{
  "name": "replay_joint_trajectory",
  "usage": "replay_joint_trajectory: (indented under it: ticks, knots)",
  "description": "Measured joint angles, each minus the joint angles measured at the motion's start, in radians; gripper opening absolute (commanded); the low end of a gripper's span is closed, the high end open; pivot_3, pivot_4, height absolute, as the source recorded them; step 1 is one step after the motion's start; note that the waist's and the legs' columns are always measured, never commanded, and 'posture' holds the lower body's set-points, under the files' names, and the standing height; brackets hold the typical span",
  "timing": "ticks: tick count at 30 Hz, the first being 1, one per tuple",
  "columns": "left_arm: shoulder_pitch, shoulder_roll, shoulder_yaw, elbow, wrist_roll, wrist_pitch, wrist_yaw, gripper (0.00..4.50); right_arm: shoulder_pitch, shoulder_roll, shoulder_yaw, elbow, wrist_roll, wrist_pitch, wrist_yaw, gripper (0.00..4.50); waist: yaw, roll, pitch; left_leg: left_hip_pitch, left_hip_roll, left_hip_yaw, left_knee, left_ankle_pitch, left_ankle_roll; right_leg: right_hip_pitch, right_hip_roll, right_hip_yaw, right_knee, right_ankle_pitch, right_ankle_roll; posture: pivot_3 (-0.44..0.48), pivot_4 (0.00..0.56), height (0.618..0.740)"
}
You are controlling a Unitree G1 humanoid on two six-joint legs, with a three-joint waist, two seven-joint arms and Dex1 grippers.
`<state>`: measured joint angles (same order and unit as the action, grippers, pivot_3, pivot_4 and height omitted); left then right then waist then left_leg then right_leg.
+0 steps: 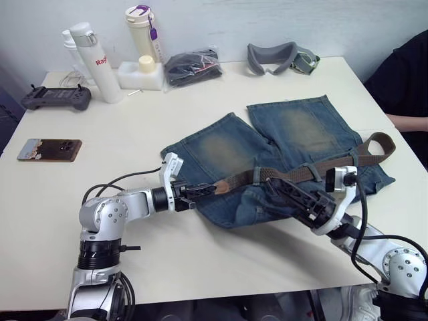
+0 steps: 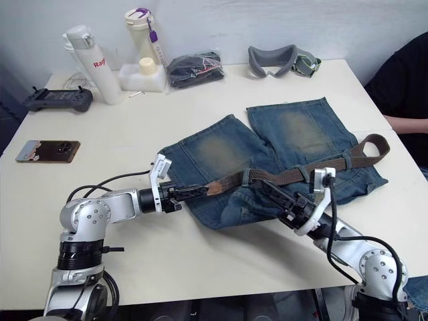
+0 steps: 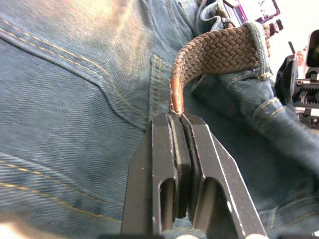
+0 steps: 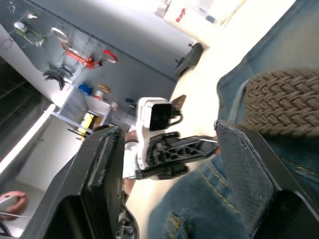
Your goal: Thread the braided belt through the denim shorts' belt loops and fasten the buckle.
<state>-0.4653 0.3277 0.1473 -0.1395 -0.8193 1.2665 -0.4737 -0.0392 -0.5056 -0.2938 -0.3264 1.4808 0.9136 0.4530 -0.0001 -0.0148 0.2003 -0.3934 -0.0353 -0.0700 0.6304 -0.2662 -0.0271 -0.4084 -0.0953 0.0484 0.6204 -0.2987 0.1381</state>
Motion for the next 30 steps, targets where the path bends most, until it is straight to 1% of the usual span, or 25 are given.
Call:
replay_joint_trajectory:
  ticks: [1,3,6,10,12,13,16,17,18,22,24,30]
  knots:
    - [0.000,0.001,-0.001,0.000,0.000,-0.001,0.000,0.00,0.013,-0.024,0.022,0.000,-0.098,-0.032,0.036,3.66,0.000,0.000,0.000,0.000,0.000,0.001,0.000,0.000,0.000,0.000,0.000,0.000,0.000,0.000,0.000,0.000,0.150,0.740]
    - [0.001,0.002,-0.001,0.001,0.000,-0.001,0.000,0.00,0.018,-0.031,0.048,0.000,-0.181,-0.064,0.083,3.66,0.000,0.000,0.000,0.000,0.000,0.001,0.000,0.000,0.000,0.000,0.000,0.000,0.000,0.000,0.000,0.000,0.150,0.740]
    - [0.003,0.002,-0.003,0.001,0.000,-0.003,0.000,0.00,0.004,0.002,0.050,0.000,-0.180,-0.080,0.101,3.66,-0.002,0.000,0.000,0.000,0.001,-0.001,0.000,0.000,0.000,0.000,0.000,0.000,0.000,0.000,0.000,0.000,0.150,0.740]
    - [0.006,0.002,-0.008,0.001,0.001,-0.008,0.000,0.00,-0.014,0.004,0.050,-0.002,-0.184,-0.083,0.095,3.66,-0.001,0.000,0.000,0.000,0.000,-0.002,0.000,0.000,0.000,0.000,0.000,0.000,0.000,0.000,0.000,0.000,0.150,0.740]
    - [0.006,0.002,-0.009,0.001,0.001,-0.010,0.000,0.00,-0.015,0.007,0.050,-0.002,-0.180,-0.081,0.080,2.64,-0.001,0.000,0.000,0.000,0.000,-0.002,0.000,0.000,0.000,0.000,0.000,0.000,0.000,0.000,0.000,0.000,0.150,0.740]
    - [0.006,0.002,-0.009,0.001,0.001,-0.010,0.000,0.00,-0.014,0.008,0.050,-0.002,-0.177,-0.078,0.077,2.42,-0.001,0.000,0.000,0.000,0.000,-0.002,0.000,0.000,0.000,0.000,0.000,0.000,0.000,0.000,0.000,0.000,0.150,0.740]
    - [0.006,0.002,-0.009,0.001,0.001,-0.011,0.000,0.00,-0.016,0.013,0.050,-0.002,-0.164,-0.078,0.065,1.10,-0.001,0.000,0.000,0.000,0.000,-0.002,0.000,0.000,0.000,0.000,0.000,0.000,0.000,0.000,0.000,0.000,0.150,0.740]
    - [0.006,0.002,-0.009,0.001,0.001,-0.011,0.000,0.00,-0.019,0.013,0.050,-0.002,-0.155,-0.077,0.058,0.55,-0.001,0.000,0.000,0.000,0.000,-0.002,0.000,0.000,0.000,0.000,0.000,0.000,0.000,0.000,0.000,0.000,0.150,0.740]
    - [0.006,0.002,-0.009,0.001,0.001,-0.012,0.000,0.00,-0.024,0.013,0.049,-0.002,-0.145,-0.075,0.053,0.18,-0.001,0.000,0.000,0.000,0.000,-0.002,0.000,0.000,0.000,0.000,0.000,0.000,0.000,0.000,0.000,0.000,0.150,0.740]
    - [0.006,0.002,-0.011,0.001,0.003,-0.014,0.000,0.00,-0.031,0.011,0.027,-0.002,-0.085,-0.058,0.029,0.18,-0.001,0.000,0.000,0.000,0.000,-0.002,0.000,0.000,0.000,0.000,0.000,0.000,0.000,0.000,0.000,0.000,0.150,0.740]
    - [0.006,0.002,-0.012,0.002,0.003,-0.015,-0.001,0.00,-0.033,0.002,0.001,-0.001,-0.025,-0.049,0.019,0.18,-0.001,0.000,0.000,0.000,0.000,-0.002,0.000,0.000,0.000,0.000,0.000,0.000,0.000,0.000,0.000,0.000,0.150,0.740]
    - [0.006,0.016,-0.023,0.008,0.006,-0.017,-0.009,0.00,-0.040,-0.070,-0.133,0.007,0.143,-0.043,0.051,0.18,0.000,0.000,0.000,0.000,0.000,-0.001,0.000,0.000,0.000,0.000,0.000,0.000,0.000,0.000,0.000,0.000,0.150,0.740]
